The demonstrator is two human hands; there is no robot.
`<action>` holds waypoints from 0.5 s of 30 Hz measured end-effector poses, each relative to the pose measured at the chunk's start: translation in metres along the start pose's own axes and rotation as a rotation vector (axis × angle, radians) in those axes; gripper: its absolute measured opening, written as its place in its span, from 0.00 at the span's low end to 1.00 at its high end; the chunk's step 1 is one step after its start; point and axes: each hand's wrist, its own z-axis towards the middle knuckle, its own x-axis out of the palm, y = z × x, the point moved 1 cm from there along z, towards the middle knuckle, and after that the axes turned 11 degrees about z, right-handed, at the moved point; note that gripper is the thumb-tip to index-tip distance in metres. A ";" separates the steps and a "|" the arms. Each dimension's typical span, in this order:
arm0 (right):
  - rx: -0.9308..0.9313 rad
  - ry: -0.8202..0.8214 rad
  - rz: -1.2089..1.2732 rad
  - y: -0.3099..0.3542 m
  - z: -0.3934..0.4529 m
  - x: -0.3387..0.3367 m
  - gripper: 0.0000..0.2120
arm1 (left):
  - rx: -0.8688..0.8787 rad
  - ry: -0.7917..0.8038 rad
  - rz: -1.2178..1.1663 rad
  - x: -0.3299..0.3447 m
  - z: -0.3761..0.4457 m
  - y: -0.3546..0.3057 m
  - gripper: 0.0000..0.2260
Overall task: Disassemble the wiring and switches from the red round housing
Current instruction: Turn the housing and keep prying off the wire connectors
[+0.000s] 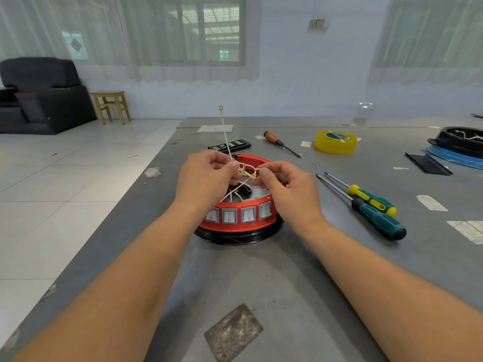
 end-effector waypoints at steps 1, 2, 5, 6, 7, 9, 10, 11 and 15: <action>-0.005 0.011 -0.006 0.001 -0.001 0.001 0.03 | -0.004 -0.016 0.004 0.000 0.000 0.000 0.04; -0.010 0.012 -0.009 0.002 -0.001 0.002 0.03 | -0.007 -0.029 0.013 0.000 0.000 0.001 0.04; -0.025 -0.060 -0.030 0.004 0.000 0.002 0.02 | 0.003 -0.095 0.073 0.002 -0.002 0.000 0.04; -0.030 -0.104 -0.056 0.005 0.001 0.001 0.02 | 0.024 -0.127 0.126 0.003 -0.004 -0.001 0.07; -0.033 -0.148 -0.086 0.006 0.003 0.000 0.03 | 0.067 -0.144 0.184 0.005 -0.007 -0.001 0.09; -0.065 -0.186 -0.174 0.008 0.005 0.000 0.03 | 0.181 -0.118 0.274 0.012 -0.014 -0.005 0.08; -0.094 -0.177 -0.212 0.009 0.004 0.001 0.03 | 0.221 -0.083 0.297 0.015 -0.018 -0.008 0.07; -0.122 -0.161 -0.220 0.011 0.004 0.003 0.03 | 0.242 -0.051 0.309 0.018 -0.020 -0.009 0.08; -0.144 -0.086 -0.116 0.014 0.000 0.009 0.06 | 0.210 0.065 0.270 0.017 -0.018 -0.012 0.16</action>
